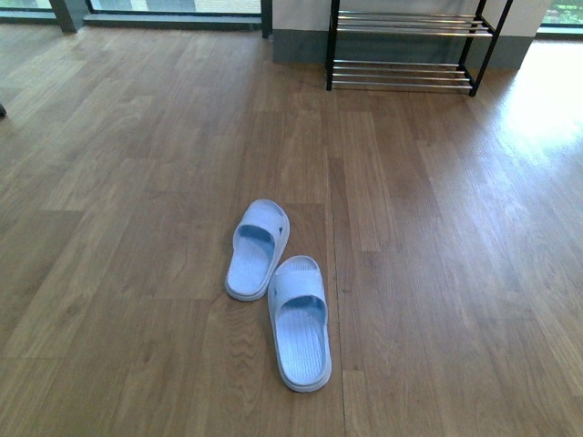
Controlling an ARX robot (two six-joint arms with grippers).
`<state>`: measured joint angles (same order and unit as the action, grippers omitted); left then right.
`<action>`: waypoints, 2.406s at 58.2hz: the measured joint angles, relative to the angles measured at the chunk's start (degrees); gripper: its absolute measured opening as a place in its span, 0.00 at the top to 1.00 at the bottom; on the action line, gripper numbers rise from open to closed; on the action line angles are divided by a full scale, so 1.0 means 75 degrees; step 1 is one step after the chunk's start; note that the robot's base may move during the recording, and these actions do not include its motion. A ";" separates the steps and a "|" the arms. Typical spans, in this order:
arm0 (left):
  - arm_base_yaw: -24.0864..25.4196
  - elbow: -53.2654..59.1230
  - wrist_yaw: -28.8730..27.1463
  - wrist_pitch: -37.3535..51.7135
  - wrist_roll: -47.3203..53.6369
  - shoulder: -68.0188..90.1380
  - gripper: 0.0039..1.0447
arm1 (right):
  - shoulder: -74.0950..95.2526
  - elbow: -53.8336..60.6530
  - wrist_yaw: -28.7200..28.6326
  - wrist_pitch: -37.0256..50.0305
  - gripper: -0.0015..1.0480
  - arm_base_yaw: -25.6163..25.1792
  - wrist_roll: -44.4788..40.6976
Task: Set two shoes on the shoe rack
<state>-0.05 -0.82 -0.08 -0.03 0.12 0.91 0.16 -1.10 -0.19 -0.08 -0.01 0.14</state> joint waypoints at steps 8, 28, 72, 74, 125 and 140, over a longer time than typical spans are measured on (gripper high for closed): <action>0.0000 0.0000 0.0017 0.0000 0.0000 0.0000 0.09 | 0.0000 0.0000 0.0029 0.0000 0.09 0.0000 0.0000; 0.0000 0.0000 -0.0017 0.0000 0.0000 0.0000 0.09 | 0.0000 0.0000 -0.0003 0.0000 0.09 0.0000 0.0000; 0.0000 0.0000 0.0012 0.0003 0.0000 0.0000 0.09 | 0.0000 0.0000 0.0035 0.0000 0.09 0.0000 0.0000; 0.0000 0.0000 0.0012 0.0003 0.0000 0.0000 0.09 | 0.0000 0.0000 0.0035 0.0000 0.09 0.0000 0.0000; -0.1536 -0.3526 0.0318 0.1501 -0.1303 1.4015 0.09 | 0.0000 0.0000 0.0026 0.0000 0.09 0.0000 0.0003; -0.2034 -0.5053 -0.0058 0.2442 -0.0175 1.6993 0.09 | 0.0000 0.0000 0.0026 0.0000 0.09 0.0000 0.0000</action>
<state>-15.31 -38.72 -0.51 18.28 -1.19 128.35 0.16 -1.10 0.01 -0.08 -0.01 0.14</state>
